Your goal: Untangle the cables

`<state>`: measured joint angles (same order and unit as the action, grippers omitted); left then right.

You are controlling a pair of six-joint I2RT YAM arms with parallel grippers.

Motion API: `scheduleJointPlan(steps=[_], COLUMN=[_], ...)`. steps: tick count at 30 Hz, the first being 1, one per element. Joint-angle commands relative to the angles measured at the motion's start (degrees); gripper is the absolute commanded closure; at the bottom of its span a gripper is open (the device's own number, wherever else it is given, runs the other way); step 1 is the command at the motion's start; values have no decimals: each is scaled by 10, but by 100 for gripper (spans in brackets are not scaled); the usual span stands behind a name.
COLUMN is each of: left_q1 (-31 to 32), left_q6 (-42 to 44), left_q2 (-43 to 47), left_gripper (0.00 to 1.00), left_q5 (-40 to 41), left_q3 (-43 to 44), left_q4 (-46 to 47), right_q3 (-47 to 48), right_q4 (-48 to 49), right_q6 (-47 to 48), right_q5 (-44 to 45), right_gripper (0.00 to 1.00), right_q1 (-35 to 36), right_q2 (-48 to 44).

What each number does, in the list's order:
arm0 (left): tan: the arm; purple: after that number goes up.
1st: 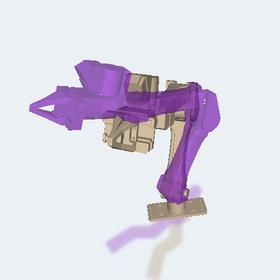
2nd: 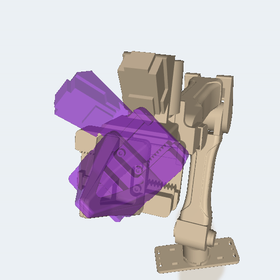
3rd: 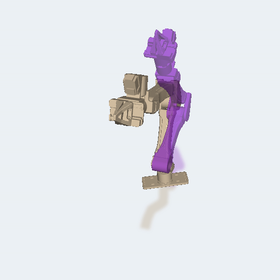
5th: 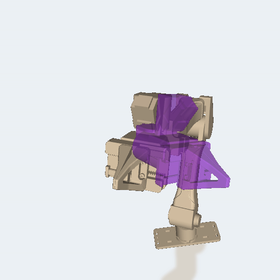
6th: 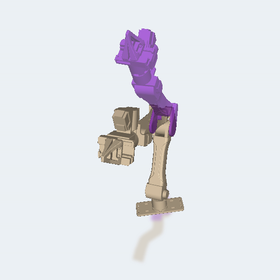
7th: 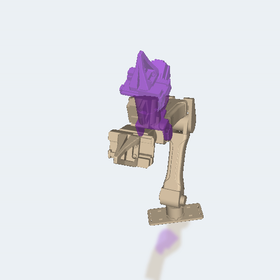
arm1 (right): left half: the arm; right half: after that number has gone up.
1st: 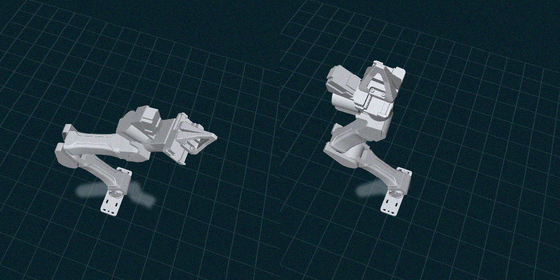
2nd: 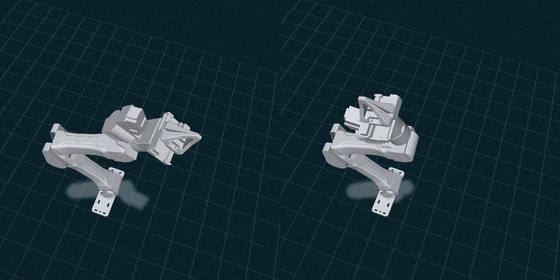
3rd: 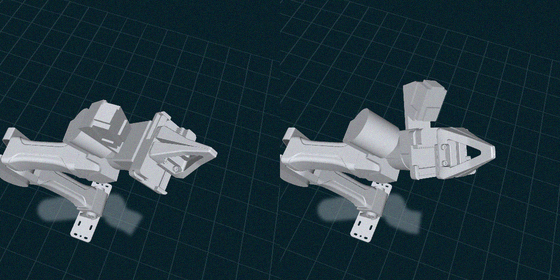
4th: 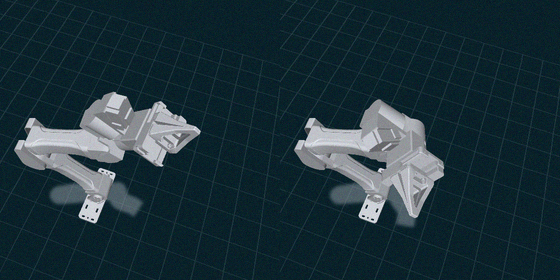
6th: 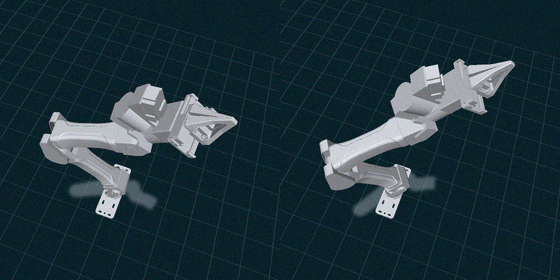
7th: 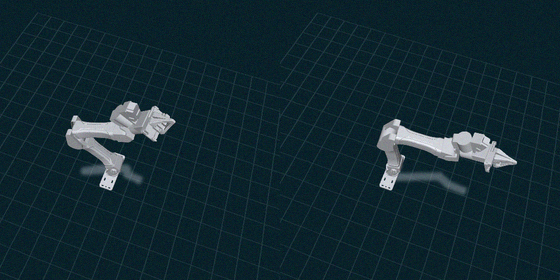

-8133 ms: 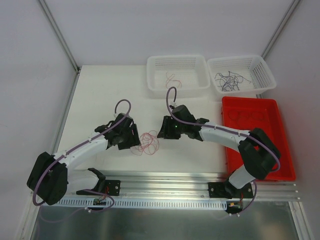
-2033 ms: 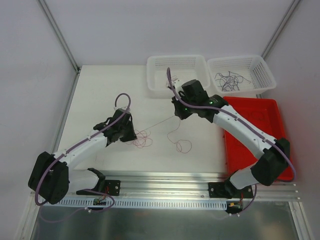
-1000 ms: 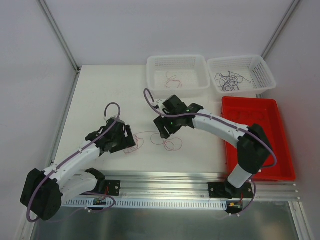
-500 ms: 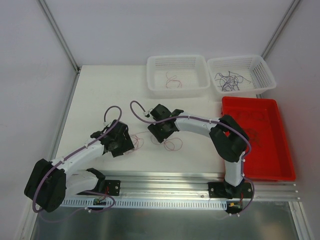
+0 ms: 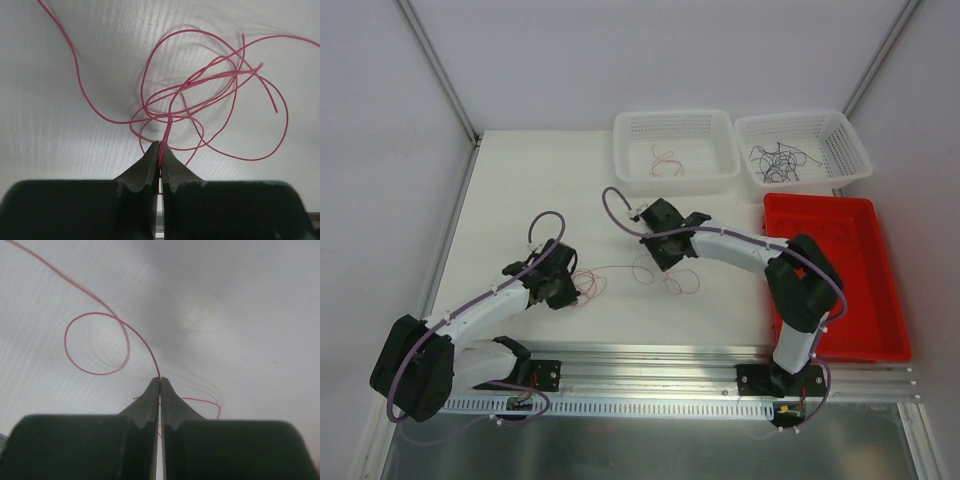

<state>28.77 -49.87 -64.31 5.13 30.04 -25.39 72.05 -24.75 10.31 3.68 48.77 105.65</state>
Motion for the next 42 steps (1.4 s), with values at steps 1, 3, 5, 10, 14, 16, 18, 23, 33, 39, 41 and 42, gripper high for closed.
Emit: scheduleJointPlan(steps=[1,3,5,10,14,16,18,23,33,39,41,42], left_q1=[-9,-17,-30,-52,-69,-78,-82,-90,-90,-90,-90,-90], left_q6=[20,23,28,39,49,50,51,56,90,86,82,81], left_q2=[22,23,20,15,11,8,0,-15,93,122,118,117], left_gripper=[99,100,100,100,100,100,100,99,50,26,19,15], left_q5=[27,32,32,36,39,42,44,39,19,37,39,39], left_q3=[9,8,8,12,18,20,23,38,37,12,12,16], left_q4=[-9,-15,-18,-23,-27,-28,-29,-31,-30,-36,-41,-41], right_q3=[-2,5,27,130,216,272,308,377,373,418,426,432], right_q4=[-35,-64,-86,-139,-157,-162,-170,-173,-173,-181,-187,-188], right_q6=[-2,-6,-13,-3,-1,-2,-2,0,-22,-10,-8,-6], right_q5=[29,22,-20,-72,-108,-119,-122,-139,-228,-211,-204,-198], right_gripper=[99,99,99,99,99,99,99,99,99,99,99,99], right_q1=[-66,-123,-163,-251,-294,-319,-339,-352,-352,-352,-352,-352], right_q2=[-118,-185,-232,-347,-398,-410,-417,-424,-409,-412,-415,-417])
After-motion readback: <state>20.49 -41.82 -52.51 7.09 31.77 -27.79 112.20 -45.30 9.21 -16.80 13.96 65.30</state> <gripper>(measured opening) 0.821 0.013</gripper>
